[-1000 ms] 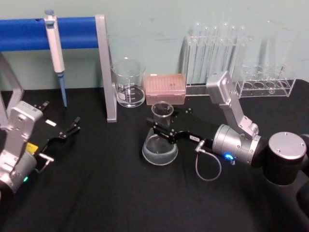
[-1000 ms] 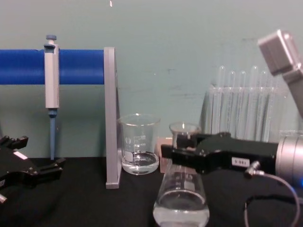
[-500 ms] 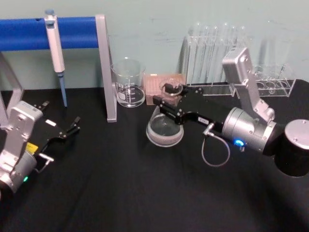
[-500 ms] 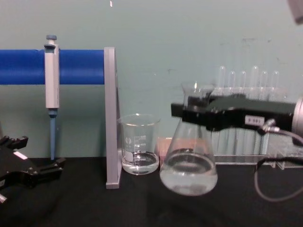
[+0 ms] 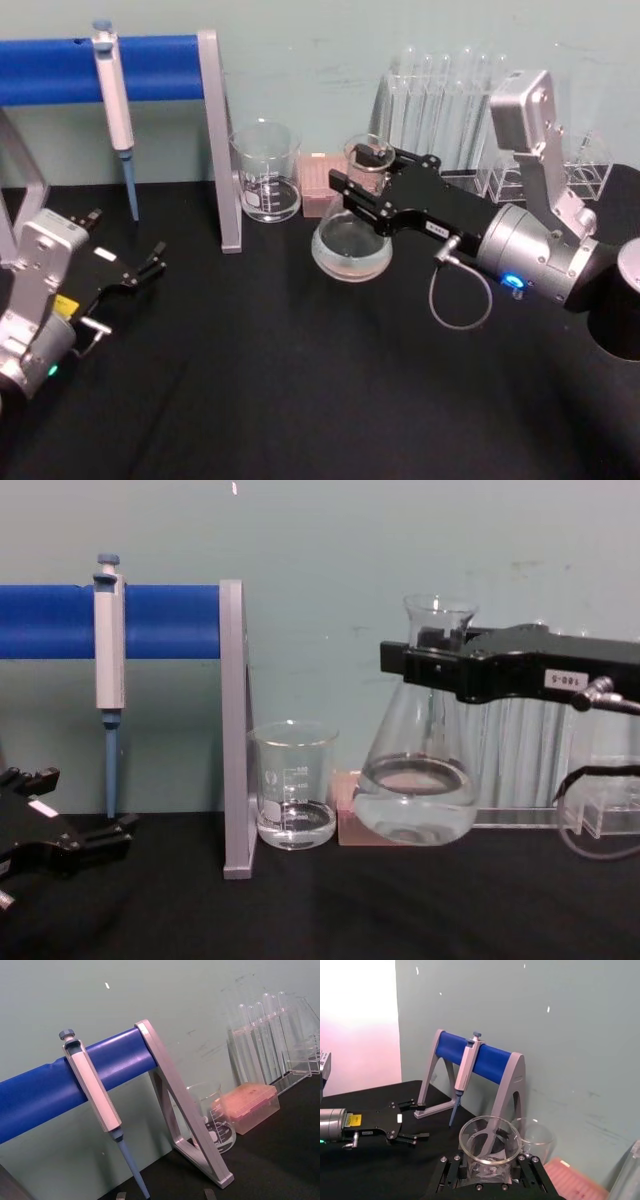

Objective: Grasp the erlenmeyer flask with one hand, shake it three times, then place it back.

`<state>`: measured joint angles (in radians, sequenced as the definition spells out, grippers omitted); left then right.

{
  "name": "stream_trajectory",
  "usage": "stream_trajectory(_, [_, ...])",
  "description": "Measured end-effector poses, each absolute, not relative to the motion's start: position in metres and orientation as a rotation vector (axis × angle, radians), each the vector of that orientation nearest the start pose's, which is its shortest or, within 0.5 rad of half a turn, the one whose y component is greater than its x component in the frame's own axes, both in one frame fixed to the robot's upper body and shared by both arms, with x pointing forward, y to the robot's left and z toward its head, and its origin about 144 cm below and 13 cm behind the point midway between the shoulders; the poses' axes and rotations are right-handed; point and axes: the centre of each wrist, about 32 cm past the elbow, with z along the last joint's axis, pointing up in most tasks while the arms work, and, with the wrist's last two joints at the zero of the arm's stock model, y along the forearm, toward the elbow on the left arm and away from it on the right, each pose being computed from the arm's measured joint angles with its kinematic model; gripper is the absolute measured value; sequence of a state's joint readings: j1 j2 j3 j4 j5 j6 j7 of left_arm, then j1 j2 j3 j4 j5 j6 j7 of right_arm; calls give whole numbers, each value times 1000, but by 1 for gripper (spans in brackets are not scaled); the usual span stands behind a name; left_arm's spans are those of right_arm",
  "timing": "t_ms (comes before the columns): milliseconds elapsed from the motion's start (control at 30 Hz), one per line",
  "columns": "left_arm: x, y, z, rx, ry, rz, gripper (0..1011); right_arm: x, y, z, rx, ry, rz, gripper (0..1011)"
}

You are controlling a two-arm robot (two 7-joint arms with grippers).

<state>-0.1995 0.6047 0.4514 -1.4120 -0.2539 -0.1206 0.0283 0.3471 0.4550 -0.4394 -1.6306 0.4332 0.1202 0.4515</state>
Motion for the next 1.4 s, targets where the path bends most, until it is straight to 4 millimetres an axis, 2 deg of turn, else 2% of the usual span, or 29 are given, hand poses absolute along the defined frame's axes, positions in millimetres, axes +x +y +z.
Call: stream_trajectory(1400, [489,310,1140,304,-285,1248,1001,519,-226,1247,-38,-120,-715,453])
